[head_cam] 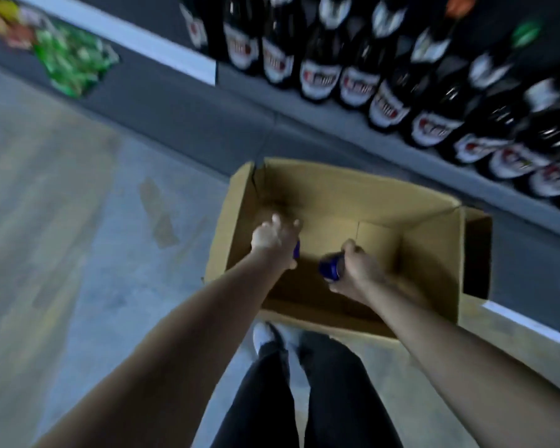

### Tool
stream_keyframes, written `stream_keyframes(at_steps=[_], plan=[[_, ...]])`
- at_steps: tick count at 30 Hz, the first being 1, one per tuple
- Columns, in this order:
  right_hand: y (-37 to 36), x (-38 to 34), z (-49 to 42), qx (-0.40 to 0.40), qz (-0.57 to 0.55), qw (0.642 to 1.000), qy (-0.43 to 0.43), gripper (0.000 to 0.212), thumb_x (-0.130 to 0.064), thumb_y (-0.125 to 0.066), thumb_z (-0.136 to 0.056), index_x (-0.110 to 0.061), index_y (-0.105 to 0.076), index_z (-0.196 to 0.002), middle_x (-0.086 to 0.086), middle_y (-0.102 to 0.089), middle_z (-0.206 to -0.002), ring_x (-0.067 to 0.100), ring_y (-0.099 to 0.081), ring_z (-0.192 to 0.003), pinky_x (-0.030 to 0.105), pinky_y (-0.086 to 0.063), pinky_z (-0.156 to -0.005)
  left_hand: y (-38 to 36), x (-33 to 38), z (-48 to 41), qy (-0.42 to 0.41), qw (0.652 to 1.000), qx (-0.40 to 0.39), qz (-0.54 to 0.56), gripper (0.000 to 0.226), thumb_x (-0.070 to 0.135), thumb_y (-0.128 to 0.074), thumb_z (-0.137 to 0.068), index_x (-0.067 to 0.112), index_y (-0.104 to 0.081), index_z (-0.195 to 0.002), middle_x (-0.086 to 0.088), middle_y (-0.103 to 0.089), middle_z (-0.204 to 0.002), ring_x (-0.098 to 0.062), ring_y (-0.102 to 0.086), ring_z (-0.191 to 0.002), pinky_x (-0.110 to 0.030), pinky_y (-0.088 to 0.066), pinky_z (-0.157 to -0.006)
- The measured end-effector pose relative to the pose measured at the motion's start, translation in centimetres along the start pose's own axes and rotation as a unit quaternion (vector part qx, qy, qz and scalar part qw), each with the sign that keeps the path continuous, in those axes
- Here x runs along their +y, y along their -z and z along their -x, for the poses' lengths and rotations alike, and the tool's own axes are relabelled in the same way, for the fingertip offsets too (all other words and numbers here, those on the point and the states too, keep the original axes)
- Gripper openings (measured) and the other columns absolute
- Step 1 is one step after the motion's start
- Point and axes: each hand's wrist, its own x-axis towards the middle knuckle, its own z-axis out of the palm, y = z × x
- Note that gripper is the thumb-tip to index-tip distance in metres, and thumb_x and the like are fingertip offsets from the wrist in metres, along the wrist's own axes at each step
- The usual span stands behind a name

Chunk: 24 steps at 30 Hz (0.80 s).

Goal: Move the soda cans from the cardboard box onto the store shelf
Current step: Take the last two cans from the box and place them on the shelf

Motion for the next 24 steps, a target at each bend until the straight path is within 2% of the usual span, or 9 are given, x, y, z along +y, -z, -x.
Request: stream_keyframes(at_steps=[2,4,6,9,13,16,18,20,24], plan=[[3.2,-0.7,2.7,-0.002,-0.001,1.0,0.003,0.07,-0.023,-0.074,-0.079,-0.015,-0.032,-0.134,0.008,-0.049,-0.128,0.025,-0.053,-0.115,0.032,-0.046,-0.092,2.6,0.4,1.8,-0.052,0.996,0.01,-0.074,0.084,0.041,-0.07,-0.081,0.026,-0.021,-0.148,-0.016,-0.035,-0.143,-0.033,-0.049,-0.121,-0.037,-0.049,-0.086],[6.7,-1.2,5.6,-0.008,-0.007,1.0,0.011,0.072,-0.026,-0.073,-0.08,-0.015,-0.031,-0.137,0.009,-0.047,-0.132,0.028,-0.049,-0.12,0.037,-0.045,-0.099,7.1,1.0,4.0,-0.09,0.986,0.038,-0.139,0.077,0.04,-0.068,-0.083,0.025,-0.027,-0.146,-0.014,-0.041,-0.137,-0.03,-0.053,-0.115,-0.036,-0.051,-0.084],[10.5,-1.2,8.4,0.008,0.044,0.998,0.037,0.079,-0.032,-0.077,-0.075,-0.013,-0.032,-0.137,0.011,-0.048,-0.131,0.028,-0.051,-0.119,0.037,-0.048,-0.095,11.5,2.1,5.9,-0.127,0.973,0.053,-0.183,0.074,0.04,-0.07,-0.081,0.025,-0.032,-0.142,-0.012,-0.045,-0.133,-0.029,-0.053,-0.115,-0.037,-0.049,-0.085],[16.4,-0.7,12.6,0.034,0.103,0.991,0.079,0.087,-0.038,-0.082,-0.068,-0.013,-0.035,-0.137,0.008,-0.049,-0.133,0.026,-0.052,-0.117,0.033,-0.051,-0.087,17.8,4.4,9.3,-0.166,0.957,0.067,-0.227,0.07,0.046,-0.073,-0.072,0.028,-0.038,-0.13,-0.006,-0.052,-0.119,-0.026,-0.056,-0.104,-0.033,-0.046,-0.072],[23.8,0.9,17.5,0.082,0.12,0.984,0.099,0.075,-0.037,-0.08,-0.07,-0.012,-0.041,-0.129,0.006,-0.053,-0.125,0.023,-0.055,-0.106,0.032,-0.051,-0.078,24.4,7.7,13.0,-0.219,0.939,0.109,-0.241,0.065,0.043,-0.072,-0.071,0.029,-0.041,-0.127,0.0,-0.054,-0.108,-0.022,-0.054,-0.092,-0.032,-0.042,-0.065],[28.5,2.7,20.5,0.118,0.138,0.979,0.097,0.058,-0.035,-0.08,-0.069,-0.017,-0.044,-0.11,0.001,-0.055,-0.106,0.018,-0.054,-0.086,0.03,-0.048,-0.067,28.5,10.8,15.3,-0.254,0.93,0.139,-0.226,0.059,0.04,-0.071,-0.069,0.031,-0.045,-0.12,0.009,-0.054,-0.093,-0.018,-0.053,-0.086,-0.03,-0.041,-0.064],[31.4,3.9,22.6,0.124,0.111,0.982,0.089,0.051,-0.032,-0.079,-0.071,-0.018,-0.044,-0.106,-0.002,-0.053,-0.098,0.014,-0.056,-0.079,0.025,-0.046,-0.061,30.9,12.9,16.5,-0.279,0.927,0.142,-0.204,0.056,0.038,-0.073,-0.068,0.031,-0.047,-0.117,0.011,-0.053,-0.088,-0.017,-0.051,-0.085,-0.032,-0.045,-0.067],[34.1,5.2,25.1,0.132,0.082,0.984,0.084,0.052,-0.03,-0.078,-0.072,-0.017,-0.047,-0.112,-0.001,-0.054,-0.105,0.015,-0.059,-0.085,0.023,-0.048,-0.061,33.3,14.9,17.7,-0.306,0.917,0.161,-0.199,0.057,0.039,-0.075,-0.068,0.031,-0.047,-0.118,0.01,-0.054,-0.093,-0.015,-0.051,-0.083,-0.033,-0.047,-0.069],[38.3,7.2,30.0,0.168,0.042,0.982,0.073,0.053,-0.027,-0.076,-0.075,-0.012,-0.05,-0.119,0.004,-0.054,-0.117,0.02,-0.062,-0.098,0.026,-0.056,-0.064,37.3,18.9,20.8,-0.355,0.892,0.193,-0.203,0.058,0.036,-0.075,-0.073,0.029,-0.047,-0.122,0.01,-0.053,-0.095,-0.006,-0.046,-0.074,-0.024,-0.037,-0.059]])
